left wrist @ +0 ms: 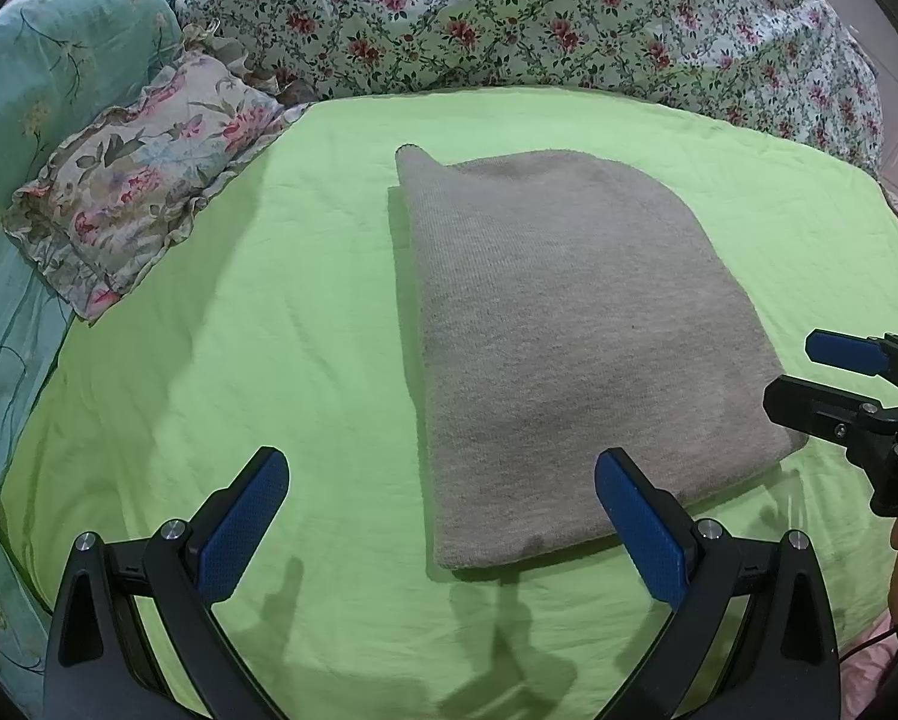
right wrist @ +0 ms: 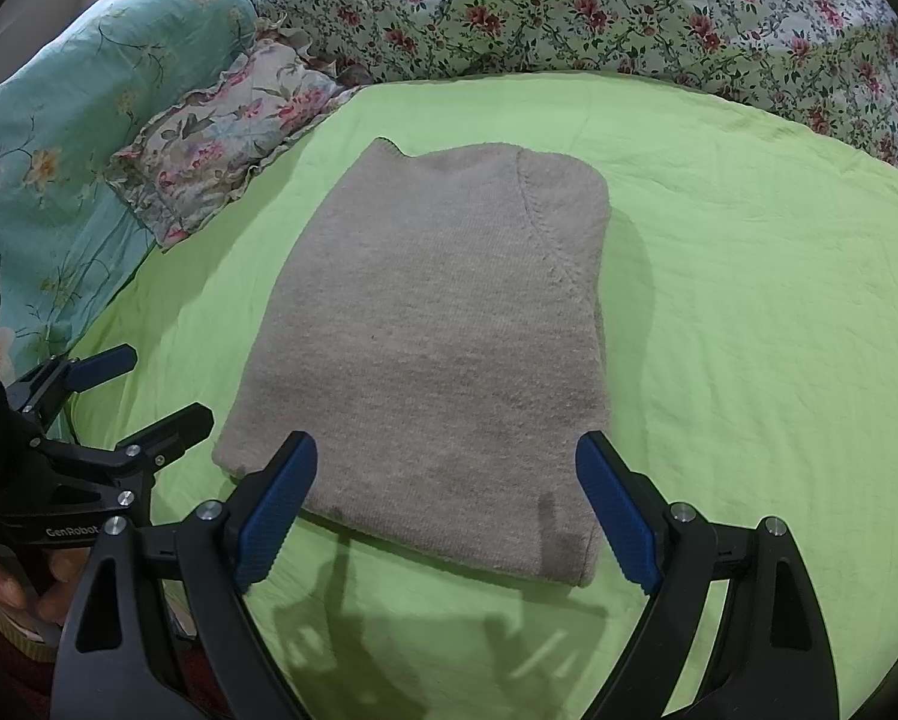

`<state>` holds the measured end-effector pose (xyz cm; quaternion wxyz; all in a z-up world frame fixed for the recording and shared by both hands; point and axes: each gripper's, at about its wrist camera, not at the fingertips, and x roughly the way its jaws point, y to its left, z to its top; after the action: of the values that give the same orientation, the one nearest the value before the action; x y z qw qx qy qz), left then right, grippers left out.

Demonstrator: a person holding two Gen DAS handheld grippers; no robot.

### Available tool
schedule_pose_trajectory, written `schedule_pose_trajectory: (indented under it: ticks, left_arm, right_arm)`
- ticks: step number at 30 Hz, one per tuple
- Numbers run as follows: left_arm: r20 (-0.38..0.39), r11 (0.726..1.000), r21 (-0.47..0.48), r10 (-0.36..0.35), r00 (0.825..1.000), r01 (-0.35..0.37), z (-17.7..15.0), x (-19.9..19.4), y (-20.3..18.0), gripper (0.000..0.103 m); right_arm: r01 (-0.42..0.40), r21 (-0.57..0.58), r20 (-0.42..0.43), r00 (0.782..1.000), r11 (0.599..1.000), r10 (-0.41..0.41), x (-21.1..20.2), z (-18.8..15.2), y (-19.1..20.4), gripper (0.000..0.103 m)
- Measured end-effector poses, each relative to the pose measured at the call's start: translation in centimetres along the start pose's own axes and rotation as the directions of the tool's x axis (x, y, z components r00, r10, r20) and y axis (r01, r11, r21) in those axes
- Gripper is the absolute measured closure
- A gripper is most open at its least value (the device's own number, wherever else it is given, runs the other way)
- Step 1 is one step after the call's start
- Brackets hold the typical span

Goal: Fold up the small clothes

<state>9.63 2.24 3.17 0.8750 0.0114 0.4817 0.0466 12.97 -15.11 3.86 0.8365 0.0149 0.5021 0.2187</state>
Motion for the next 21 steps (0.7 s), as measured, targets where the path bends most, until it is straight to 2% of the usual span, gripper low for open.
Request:
schedule_pose_trajectory:
  ticks: [21]
  left_arm:
    - [0.001,1.0,0.003,-0.003,1.0,0.003,0.06,0.02,0.04,0.001]
  right_arm:
    - [-0.003,0.001,0.001,1.0,1.0,0.003,-0.08,0.12,-0.06,0.015]
